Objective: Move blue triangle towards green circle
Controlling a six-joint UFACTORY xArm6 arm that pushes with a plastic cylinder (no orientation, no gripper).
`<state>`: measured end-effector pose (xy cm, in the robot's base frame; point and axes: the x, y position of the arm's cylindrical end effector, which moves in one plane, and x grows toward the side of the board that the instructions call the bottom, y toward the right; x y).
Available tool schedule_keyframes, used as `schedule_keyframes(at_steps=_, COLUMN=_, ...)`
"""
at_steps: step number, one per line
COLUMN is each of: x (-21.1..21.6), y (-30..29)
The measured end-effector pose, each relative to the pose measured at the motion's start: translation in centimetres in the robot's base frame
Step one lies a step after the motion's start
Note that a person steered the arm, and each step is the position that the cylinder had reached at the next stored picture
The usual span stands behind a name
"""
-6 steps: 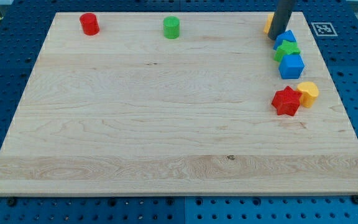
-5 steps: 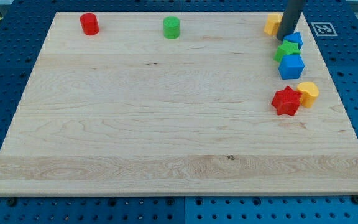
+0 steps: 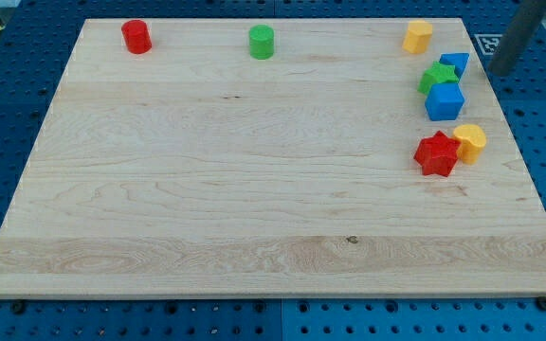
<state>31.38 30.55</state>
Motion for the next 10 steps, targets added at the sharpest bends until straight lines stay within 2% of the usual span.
schedule_keyframes(at_steps=2, x=0.0, y=-8.9)
schedule_keyframes(at_steps=3, x=0.0, y=-11.1)
schedule_keyframes(at_steps=6, x=-0.3, y=-8.9)
schedule_keyframes(at_steps=8, x=-3.6, y=-12.0)
schedule_keyframes(at_steps=10, x=-3.7, y=-18.4)
